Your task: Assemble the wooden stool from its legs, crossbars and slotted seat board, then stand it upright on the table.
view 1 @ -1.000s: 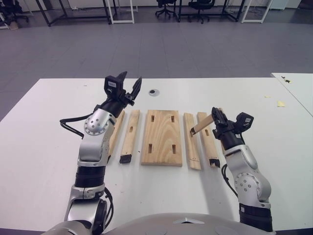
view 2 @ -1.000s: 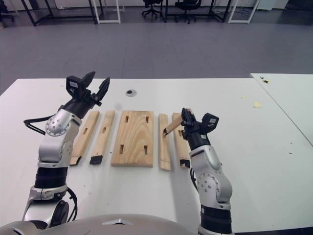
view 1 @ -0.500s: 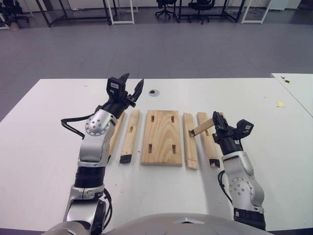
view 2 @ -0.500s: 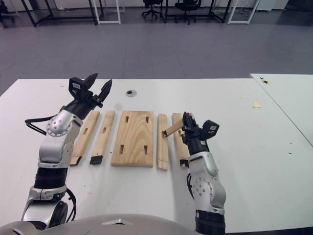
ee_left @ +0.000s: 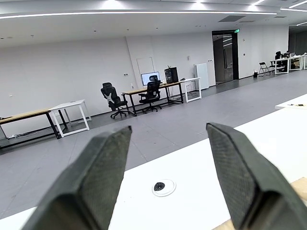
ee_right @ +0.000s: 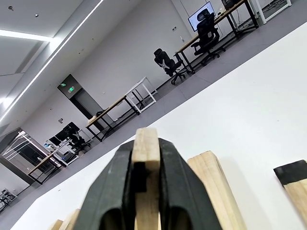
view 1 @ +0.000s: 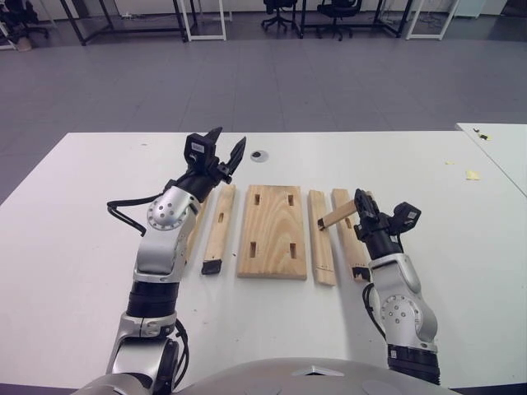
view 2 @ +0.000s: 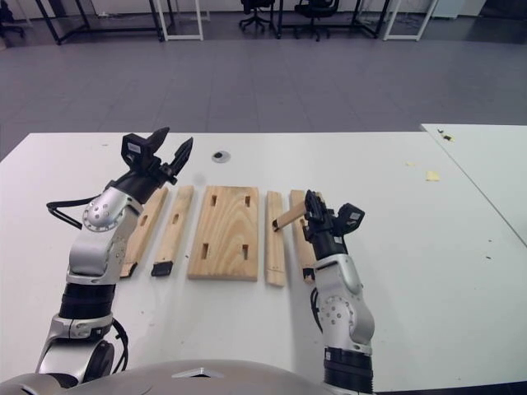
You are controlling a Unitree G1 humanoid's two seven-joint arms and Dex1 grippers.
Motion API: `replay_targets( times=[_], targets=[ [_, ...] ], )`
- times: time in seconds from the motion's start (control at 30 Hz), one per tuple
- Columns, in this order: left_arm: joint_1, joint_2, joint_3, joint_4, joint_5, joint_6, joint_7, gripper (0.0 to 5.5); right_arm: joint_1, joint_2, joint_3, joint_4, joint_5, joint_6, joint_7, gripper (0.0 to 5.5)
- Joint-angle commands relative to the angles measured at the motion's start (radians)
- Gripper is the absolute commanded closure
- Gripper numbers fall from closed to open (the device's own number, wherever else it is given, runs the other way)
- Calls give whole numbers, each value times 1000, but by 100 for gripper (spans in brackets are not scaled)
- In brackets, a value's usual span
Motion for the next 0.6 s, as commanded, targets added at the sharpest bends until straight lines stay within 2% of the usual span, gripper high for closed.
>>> replay_targets(
  times=[0.03,0.23,0.33,0.6],
  targets=[
    [-1,7,-4,16,-2,2,-9,263,5,-13,20,29,-72,-22,-3,508],
    [6,0,-6,7,1,3,2,263,13,-124,121,2,-291,-23,3,508],
    [9,-4,-6,6,4,-1,12,263,22,-143,141,32,-371,-30,-27,508],
    [21,-14,-11,3,22,-9,24,263,50,-146,111,117,-411,-10,-79,508]
  ],
)
